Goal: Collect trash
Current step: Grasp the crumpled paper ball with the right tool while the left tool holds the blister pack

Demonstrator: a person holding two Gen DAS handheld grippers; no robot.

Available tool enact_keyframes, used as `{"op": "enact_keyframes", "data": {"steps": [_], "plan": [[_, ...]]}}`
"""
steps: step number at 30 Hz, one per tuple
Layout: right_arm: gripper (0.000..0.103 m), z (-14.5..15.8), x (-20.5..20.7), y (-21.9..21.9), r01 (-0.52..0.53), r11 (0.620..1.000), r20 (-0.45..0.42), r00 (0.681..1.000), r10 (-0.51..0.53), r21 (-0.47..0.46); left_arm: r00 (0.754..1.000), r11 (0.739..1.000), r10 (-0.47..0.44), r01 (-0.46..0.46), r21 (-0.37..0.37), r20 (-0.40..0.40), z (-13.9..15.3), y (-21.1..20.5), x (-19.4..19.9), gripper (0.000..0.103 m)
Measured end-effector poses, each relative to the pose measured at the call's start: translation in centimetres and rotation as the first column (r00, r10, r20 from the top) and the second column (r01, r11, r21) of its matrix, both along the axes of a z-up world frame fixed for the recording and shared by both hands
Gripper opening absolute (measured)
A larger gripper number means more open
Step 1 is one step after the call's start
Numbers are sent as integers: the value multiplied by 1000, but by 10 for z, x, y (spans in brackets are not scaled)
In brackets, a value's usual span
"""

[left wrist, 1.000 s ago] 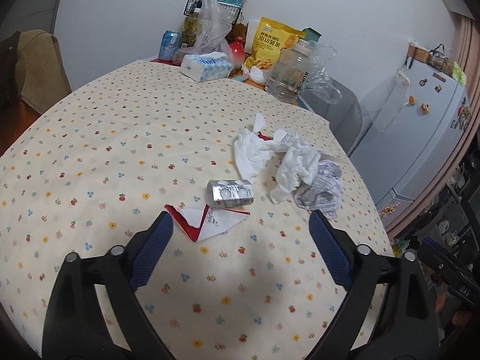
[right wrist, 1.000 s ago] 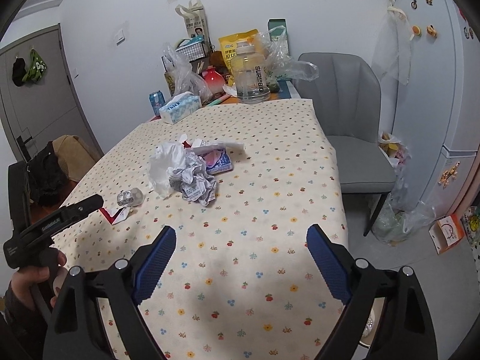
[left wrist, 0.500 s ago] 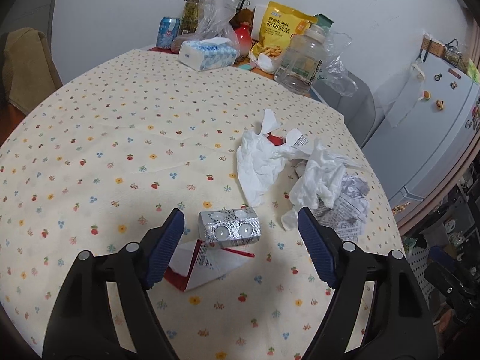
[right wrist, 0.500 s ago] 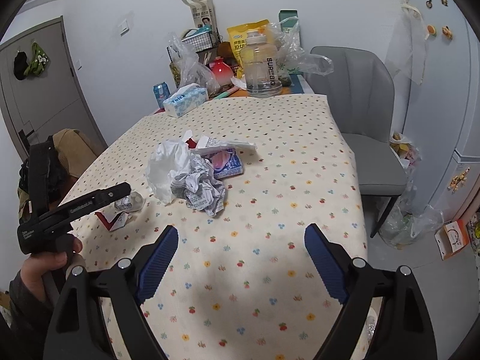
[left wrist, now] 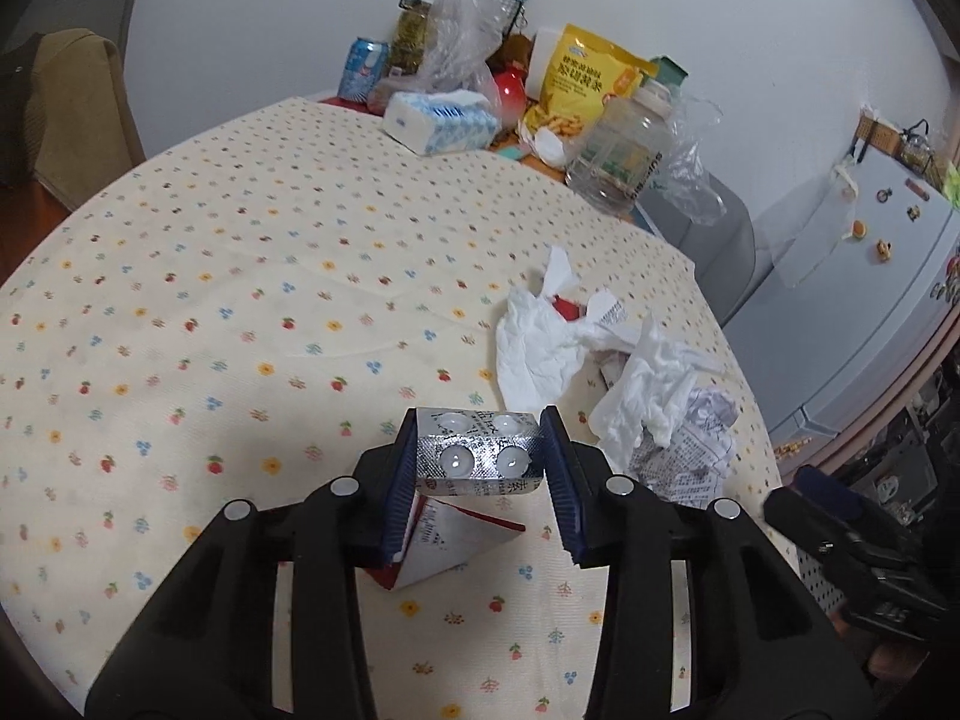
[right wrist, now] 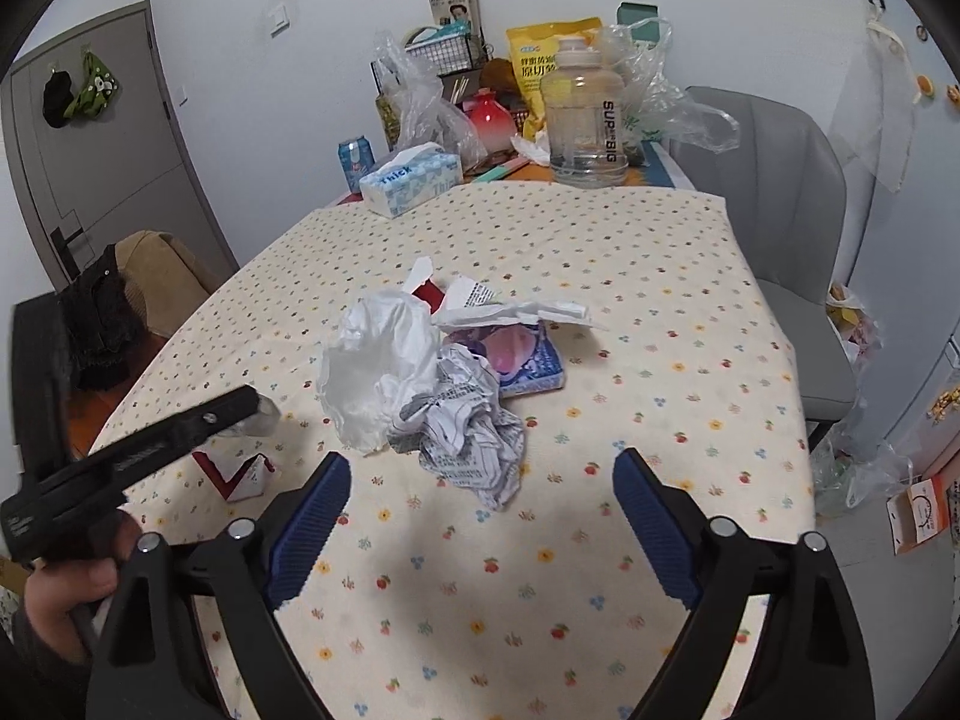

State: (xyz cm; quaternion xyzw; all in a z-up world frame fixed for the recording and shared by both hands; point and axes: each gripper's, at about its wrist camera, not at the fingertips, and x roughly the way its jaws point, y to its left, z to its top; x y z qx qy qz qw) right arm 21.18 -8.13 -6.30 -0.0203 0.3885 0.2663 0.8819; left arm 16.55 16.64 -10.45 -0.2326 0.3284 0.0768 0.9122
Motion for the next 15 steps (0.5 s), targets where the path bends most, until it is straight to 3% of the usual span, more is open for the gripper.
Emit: {"op": "enact_keyframes", "data": {"steps": [9,11,13,15], "plan": [[93,-18,20,25,-17,1000,-24,1000,16,-10,998,998,61,-61,-6,11,5,18,-23,40],[70,-22,23,27,-35,999,-47,998,35,-7,998,998,63,-63,-7,10,5,19,-26,40],[22,-29,25,27,-46,999,-113,993,45,-9,998,998,60,-60,-5,10,6,18,-30,40],[9,-30,20,20,-39,999,-125,991,39,2,998,998,59,-59,-6,11,7,16,-33,40]]}}
